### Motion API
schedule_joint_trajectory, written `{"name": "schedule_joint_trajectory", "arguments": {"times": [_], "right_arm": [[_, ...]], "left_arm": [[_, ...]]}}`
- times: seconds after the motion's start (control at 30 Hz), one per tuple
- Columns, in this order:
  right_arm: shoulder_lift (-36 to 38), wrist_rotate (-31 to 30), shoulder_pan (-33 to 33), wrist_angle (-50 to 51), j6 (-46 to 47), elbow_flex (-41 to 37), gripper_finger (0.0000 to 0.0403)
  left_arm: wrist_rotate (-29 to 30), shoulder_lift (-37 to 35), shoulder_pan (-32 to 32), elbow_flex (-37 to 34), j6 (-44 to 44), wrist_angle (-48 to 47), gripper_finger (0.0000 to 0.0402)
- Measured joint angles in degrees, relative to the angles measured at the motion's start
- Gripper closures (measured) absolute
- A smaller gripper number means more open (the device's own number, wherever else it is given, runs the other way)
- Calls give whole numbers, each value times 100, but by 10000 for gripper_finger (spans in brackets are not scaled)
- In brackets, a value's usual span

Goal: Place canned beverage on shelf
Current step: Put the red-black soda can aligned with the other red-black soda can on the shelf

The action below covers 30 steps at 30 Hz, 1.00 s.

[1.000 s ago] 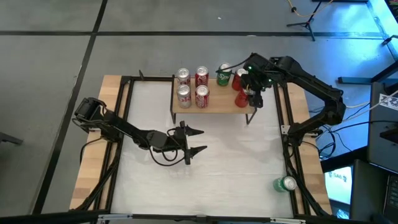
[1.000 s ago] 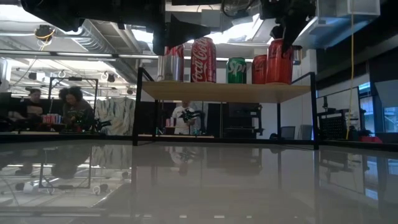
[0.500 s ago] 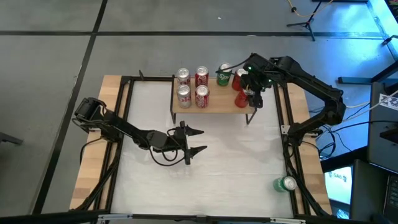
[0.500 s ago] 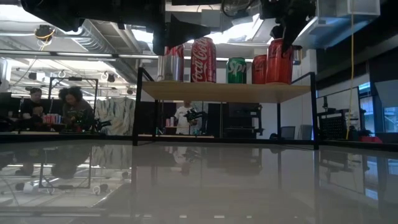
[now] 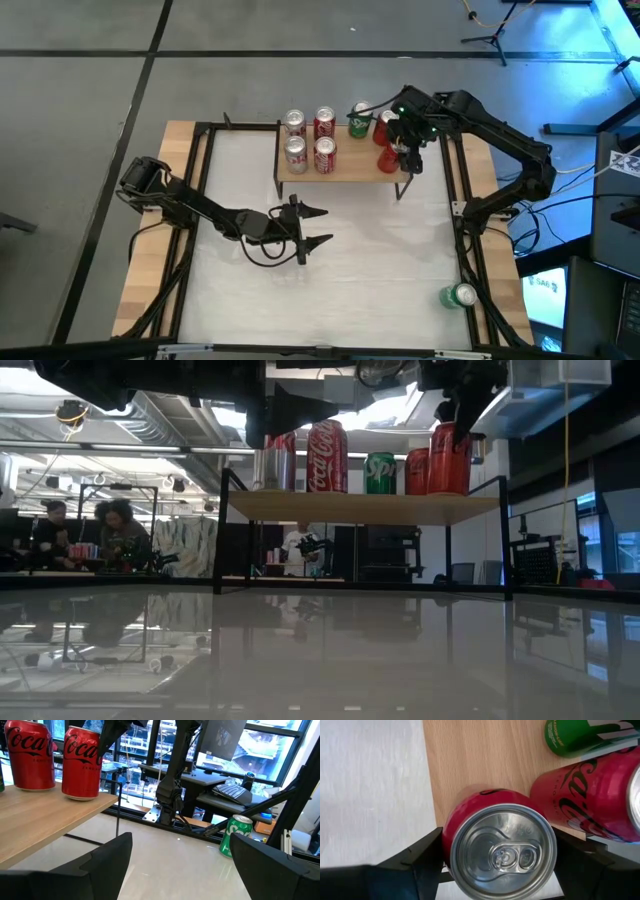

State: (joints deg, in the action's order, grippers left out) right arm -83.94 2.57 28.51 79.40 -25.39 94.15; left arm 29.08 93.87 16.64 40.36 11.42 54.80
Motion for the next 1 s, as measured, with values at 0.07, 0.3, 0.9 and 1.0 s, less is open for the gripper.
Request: {"name": "schedule_joint_trajectory", "arguments": {"times": [0.07, 0.3, 0.9, 1.0], "right_arm": [[0, 0, 0, 0, 0, 0, 104], [0, 0, 0, 0, 1, -2, 79], [2, 0, 0, -4, 2, -2, 17], [2, 0, 0, -4, 2, -2, 17]], "left_arm": [[0, -1, -1, 0, 0, -2, 76], [0, 1, -2, 0, 0, -2, 76], [0, 0, 0, 0, 15, 0, 76], [0, -1, 0, 0, 15, -2, 76]]}}
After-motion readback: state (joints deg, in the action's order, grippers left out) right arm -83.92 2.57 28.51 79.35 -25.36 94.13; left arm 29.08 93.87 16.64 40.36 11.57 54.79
